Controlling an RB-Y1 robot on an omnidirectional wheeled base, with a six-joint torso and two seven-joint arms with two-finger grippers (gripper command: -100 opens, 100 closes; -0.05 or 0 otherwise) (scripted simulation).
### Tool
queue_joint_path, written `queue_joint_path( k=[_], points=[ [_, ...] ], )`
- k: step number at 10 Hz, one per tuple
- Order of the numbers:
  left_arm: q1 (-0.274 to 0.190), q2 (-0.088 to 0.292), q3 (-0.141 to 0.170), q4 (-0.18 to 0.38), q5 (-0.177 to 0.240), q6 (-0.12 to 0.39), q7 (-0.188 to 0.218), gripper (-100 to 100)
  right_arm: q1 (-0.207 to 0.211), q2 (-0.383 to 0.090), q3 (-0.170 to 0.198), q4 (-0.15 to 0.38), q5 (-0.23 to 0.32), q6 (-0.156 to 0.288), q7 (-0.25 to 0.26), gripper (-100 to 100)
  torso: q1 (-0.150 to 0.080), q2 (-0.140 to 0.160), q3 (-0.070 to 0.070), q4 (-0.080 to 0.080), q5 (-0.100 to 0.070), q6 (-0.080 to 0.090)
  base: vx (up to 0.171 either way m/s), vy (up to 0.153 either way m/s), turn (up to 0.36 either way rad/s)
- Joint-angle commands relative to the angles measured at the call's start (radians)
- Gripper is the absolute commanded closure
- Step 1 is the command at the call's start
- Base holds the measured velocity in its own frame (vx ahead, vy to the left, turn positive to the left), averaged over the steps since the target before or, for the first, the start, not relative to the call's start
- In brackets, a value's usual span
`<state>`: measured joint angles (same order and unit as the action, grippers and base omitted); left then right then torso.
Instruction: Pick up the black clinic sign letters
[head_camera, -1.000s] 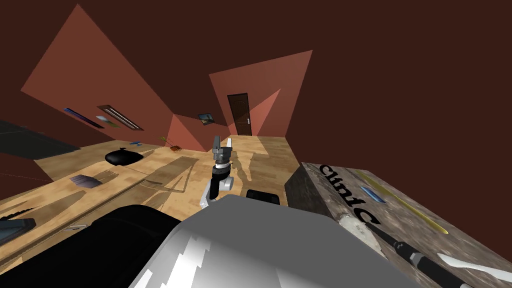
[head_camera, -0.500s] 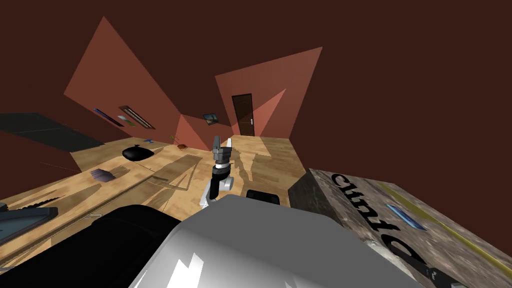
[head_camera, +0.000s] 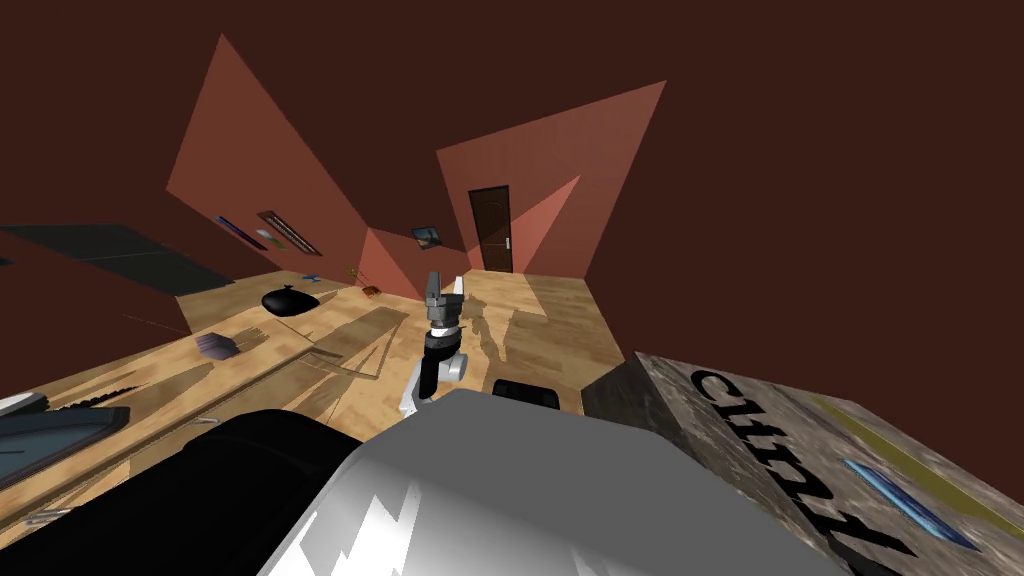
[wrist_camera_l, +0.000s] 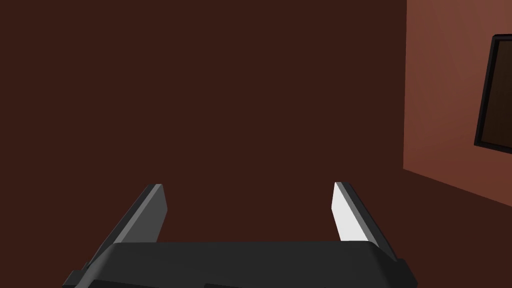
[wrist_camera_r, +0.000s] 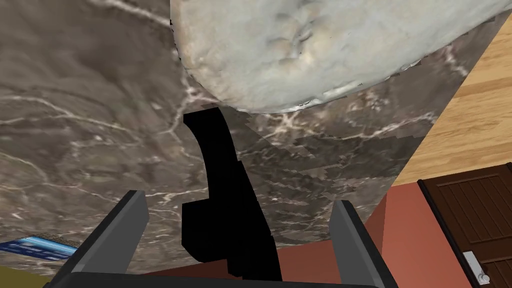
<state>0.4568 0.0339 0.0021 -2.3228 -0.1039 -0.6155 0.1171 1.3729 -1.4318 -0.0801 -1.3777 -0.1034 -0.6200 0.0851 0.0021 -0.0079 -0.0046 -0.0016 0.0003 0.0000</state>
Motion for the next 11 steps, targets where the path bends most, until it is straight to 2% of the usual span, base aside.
queue_joint_path(
  k=[1,6,9,10,11],
  points=[
    [0.0,0.0,0.0,0.0,0.0,0.0,0.0,0,0.026,-0.049,0.025,0.04,-0.004,-0.02,-0.002,-100,0.0,0.0,0.0,0.0,0.0,0.0,0.134,0.029,0.117],
    [0.0,0.0,0.0,0.0,0.0,0.0,0.0,0,0.107,-0.18,0.09,0.125,-0.012,-0.062,-0.005,-100,0.001,-0.003,-0.002,-0.001,0.0,0.0,0.15,0.028,0.103],
    [0.0,0.0,0.0,0.0,0.0,0.0,0.0,0,0.147,-0.244,0.117,0.161,-0.015,-0.081,-0.007,-100,0.001,0.002,0.001,0.0,0.0,0.0,0.084,0.016,0.083],
    [0.0,0.0,0.0,0.0,0.0,0.0,0.0,0,0.154,-0.255,0.121,0.168,-0.015,-0.085,-0.007,-100,0.0,0.002,0.001,0.0,0.0,0.0,0.079,0.004,0.056],
    [0.0,0.0,0.0,0.0,0.0,0.0,0.0,0,0.135,-0.244,0.128,0.168,-0.011,-0.083,-0.009,-100,0.0,0.002,0.001,0.001,0.0,0.001,0.031,0.001,0.008]
  ],
)
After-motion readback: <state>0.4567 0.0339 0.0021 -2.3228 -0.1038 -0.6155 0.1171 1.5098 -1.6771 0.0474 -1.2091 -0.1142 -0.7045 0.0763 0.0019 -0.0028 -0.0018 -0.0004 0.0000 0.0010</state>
